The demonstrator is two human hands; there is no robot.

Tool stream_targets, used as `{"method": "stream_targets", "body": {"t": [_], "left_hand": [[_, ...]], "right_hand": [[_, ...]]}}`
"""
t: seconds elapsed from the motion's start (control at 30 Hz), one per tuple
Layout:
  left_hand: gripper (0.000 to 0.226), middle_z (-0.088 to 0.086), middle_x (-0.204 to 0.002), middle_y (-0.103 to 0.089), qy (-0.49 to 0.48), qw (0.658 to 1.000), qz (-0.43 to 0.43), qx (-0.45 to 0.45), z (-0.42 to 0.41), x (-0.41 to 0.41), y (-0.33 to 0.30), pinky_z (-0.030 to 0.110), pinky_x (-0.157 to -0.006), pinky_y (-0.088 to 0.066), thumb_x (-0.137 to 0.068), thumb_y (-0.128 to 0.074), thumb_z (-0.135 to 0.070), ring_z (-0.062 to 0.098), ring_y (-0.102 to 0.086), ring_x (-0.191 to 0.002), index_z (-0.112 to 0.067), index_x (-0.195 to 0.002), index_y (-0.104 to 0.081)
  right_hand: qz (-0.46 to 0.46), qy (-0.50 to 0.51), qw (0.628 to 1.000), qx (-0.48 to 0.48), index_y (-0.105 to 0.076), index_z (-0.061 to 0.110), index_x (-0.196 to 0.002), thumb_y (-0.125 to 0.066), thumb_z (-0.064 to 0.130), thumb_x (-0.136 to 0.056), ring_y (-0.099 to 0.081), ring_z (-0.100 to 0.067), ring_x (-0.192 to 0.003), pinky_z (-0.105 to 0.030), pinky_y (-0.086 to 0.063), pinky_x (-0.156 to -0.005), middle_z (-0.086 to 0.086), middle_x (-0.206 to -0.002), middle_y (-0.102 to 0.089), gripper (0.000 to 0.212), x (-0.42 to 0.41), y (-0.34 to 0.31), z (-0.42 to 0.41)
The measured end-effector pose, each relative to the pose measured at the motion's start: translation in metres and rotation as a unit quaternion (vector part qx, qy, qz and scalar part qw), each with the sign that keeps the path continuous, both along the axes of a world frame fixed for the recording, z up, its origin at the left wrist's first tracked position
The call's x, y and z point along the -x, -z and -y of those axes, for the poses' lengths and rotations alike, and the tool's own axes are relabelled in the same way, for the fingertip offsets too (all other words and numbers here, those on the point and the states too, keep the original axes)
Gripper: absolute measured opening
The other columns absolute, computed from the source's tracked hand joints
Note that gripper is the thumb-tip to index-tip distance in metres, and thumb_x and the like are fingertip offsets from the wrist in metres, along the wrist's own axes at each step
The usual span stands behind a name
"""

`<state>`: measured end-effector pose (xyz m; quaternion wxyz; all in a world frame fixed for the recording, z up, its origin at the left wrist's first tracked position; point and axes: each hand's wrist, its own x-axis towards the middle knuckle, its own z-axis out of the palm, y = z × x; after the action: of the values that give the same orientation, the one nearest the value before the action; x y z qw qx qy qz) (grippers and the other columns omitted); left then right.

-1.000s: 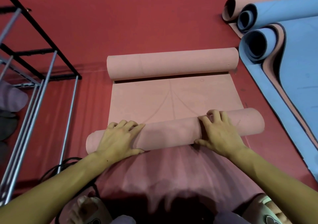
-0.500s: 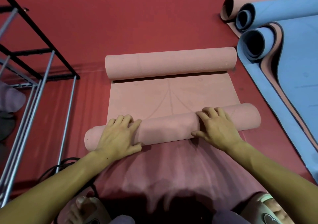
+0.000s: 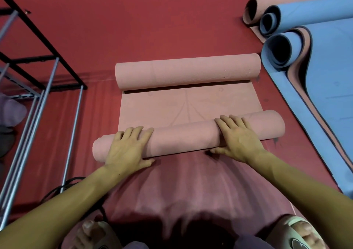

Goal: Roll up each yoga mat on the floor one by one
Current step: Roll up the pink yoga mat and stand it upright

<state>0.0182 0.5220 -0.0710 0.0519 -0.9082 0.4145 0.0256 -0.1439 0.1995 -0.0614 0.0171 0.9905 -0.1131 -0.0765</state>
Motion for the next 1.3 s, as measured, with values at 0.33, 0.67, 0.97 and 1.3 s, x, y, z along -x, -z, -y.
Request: {"method": "stream_targets", "body": {"t": [0.33, 0.67, 0.97, 1.3], "left_hand": [[0.098, -0.006, -0.111, -0.067, 0.03, 0.998, -0.038, -0.033, -0.001, -0.02, -0.008, 0.038, -0.073, -0.052, -0.058, -0.073, -0.082, 0.024, -0.066, -0.097, -0.037, -0.142, -0.051], [0.095, -0.014, -0.111, -0.063, 0.046, 0.986, -0.14, -0.074, -0.02, -0.008, -0.013, 0.037, -0.081, -0.054, -0.059, -0.063, -0.088, 0.018, -0.063, -0.104, -0.052, -0.145, -0.043], [0.102, -0.02, -0.118, -0.061, 0.078, 0.966, -0.228, -0.095, -0.021, -0.009, -0.022, 0.034, -0.079, -0.048, -0.059, -0.069, -0.083, 0.008, -0.058, -0.115, -0.066, -0.149, -0.026], [0.103, -0.029, -0.132, -0.057, 0.049, 0.956, -0.268, -0.112, -0.014, -0.026, -0.023, 0.041, -0.091, -0.05, -0.056, -0.069, -0.091, 0.008, -0.055, -0.127, -0.069, -0.146, -0.026]], "right_hand": [[-0.007, -0.001, 1.0, 0.019, -0.053, 0.019, -0.14, -0.088, 0.061, -0.062, -0.057, -0.035, -0.118, -0.053, -0.044, -0.1, -0.002, -0.138, -0.062, 0.095, -0.008, 0.003, 0.01], [-0.12, 0.019, 0.992, -0.036, -0.038, 0.032, -0.151, -0.07, 0.078, -0.069, -0.053, -0.029, -0.128, -0.047, -0.042, -0.107, 0.006, -0.148, -0.051, 0.099, 0.016, -0.017, -0.011], [-0.216, 0.021, 0.971, -0.102, -0.037, 0.036, -0.151, -0.068, 0.074, -0.07, -0.052, -0.028, -0.128, -0.046, -0.044, -0.109, 0.008, -0.144, -0.053, 0.094, 0.028, -0.028, -0.02], [-0.166, 0.058, 0.971, -0.161, -0.045, 0.032, -0.142, -0.089, 0.063, -0.064, -0.054, -0.029, -0.116, -0.04, -0.046, -0.101, 0.0, -0.131, -0.054, 0.095, 0.019, -0.023, -0.007]]}}
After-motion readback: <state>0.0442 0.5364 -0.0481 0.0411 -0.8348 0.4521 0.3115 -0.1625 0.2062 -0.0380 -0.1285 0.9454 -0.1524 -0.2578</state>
